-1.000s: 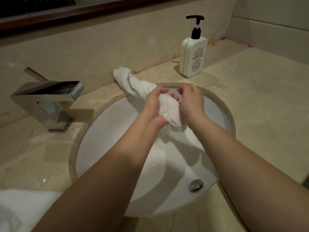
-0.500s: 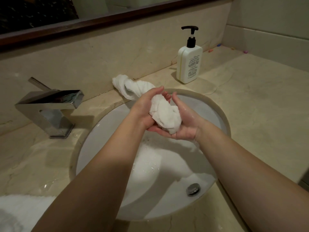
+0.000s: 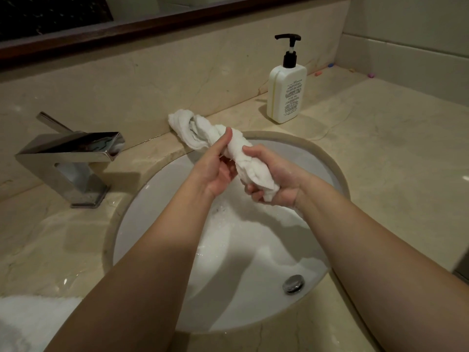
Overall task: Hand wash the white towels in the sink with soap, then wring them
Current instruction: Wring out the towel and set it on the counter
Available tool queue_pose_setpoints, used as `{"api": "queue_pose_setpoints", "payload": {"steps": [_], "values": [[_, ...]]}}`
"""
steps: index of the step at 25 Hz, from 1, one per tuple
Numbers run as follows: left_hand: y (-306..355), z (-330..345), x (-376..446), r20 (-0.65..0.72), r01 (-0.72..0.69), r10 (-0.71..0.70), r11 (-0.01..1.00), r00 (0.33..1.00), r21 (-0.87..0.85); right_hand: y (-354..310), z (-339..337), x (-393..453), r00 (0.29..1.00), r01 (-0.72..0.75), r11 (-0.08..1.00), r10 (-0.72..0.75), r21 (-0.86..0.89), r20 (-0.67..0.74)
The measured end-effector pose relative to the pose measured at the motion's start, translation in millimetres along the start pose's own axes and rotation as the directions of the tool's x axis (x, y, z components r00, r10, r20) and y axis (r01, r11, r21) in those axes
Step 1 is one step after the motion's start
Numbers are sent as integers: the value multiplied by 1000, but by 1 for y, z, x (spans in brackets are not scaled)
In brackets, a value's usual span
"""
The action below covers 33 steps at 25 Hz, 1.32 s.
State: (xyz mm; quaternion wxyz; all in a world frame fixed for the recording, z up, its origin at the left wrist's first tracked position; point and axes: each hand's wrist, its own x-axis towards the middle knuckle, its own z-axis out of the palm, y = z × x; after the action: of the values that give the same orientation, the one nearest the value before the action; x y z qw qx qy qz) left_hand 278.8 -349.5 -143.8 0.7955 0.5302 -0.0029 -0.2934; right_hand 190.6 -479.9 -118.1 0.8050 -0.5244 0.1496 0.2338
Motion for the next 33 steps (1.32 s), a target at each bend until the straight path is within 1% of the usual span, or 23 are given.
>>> {"api": "queue_pose_setpoints", "payload": {"steps": [3,5,6,8,10,11,12,13,14,15,16,17,19,20,21,22,23,24,25,27,30,32,33], "values": [[-1,6,-2,-43,86,-83,993,996,81,1,3,3,996,-35,990,23,139,92],[-1,4,4,-64,43,-35,991,997,128,1,3,5,996,-47,989,36,140,82],[-1,3,6,-85,9,3,990,996,144,-1,3,4,997,-54,993,48,106,58],[-1,5,5,-118,-25,48,983,992,183,-1,3,2,998,-51,997,49,-55,-33],[-4,9,2,-185,-33,82,966,979,257,2,5,4,995,-20,970,-3,-244,-96],[-3,9,0,-212,-39,107,953,971,302,5,7,5,994,0,956,-31,-295,-102],[-2,6,-1,-173,-52,113,944,978,326,7,7,6,994,14,951,-48,-309,-101],[0,1,-4,-59,-59,79,954,995,293,8,6,7,994,23,959,-52,-283,-95],[4,-5,-7,100,-45,26,980,995,194,6,5,5,996,30,975,-47,-219,-74],[7,-9,-10,243,-9,-7,998,970,64,3,3,3,999,25,992,-28,-121,-21],[8,-12,-12,323,24,-14,999,946,-27,0,2,1,998,4,1000,-3,-13,65],[7,-12,-14,364,40,-7,996,931,-84,-2,-1,1,986,-29,997,17,72,165],[-1,-8,-12,373,57,14,982,928,-180,-2,-3,0,937,-103,982,43,159,347],[-3,-3,-12,387,56,34,974,921,-217,0,-2,0,911,-130,978,52,164,409],[-4,1,-12,385,42,65,964,921,-264,2,1,1,899,-136,980,61,144,434],[-4,3,-13,350,23,92,950,932,-313,3,4,1,905,-129,984,68,119,419],[-2,5,-14,282,6,100,936,954,-351,4,6,1,930,-111,987,64,113,362],[0,6,-13,187,-21,94,933,978,-360,4,7,1,962,-91,989,56,120,269],[2,8,-12,94,-55,91,943,991,-329,3,6,1,983,-76,990,55,116,173],[3,14,-11,-37,-63,57,984,998,-166,2,0,2,997,-68,997,65,44,47],[0,24,-11,-106,-4,2,1000,994,-20,6,5,3,993,-27,991,11,-133,-115],[-1,27,-10,-128,-4,11,998,992,55,11,13,5,965,31,961,-100,-273,-244],[-1,27,-9,-141,-11,19,998,990,58,13,16,6,939,52,935,-164,-350,-301]]}}
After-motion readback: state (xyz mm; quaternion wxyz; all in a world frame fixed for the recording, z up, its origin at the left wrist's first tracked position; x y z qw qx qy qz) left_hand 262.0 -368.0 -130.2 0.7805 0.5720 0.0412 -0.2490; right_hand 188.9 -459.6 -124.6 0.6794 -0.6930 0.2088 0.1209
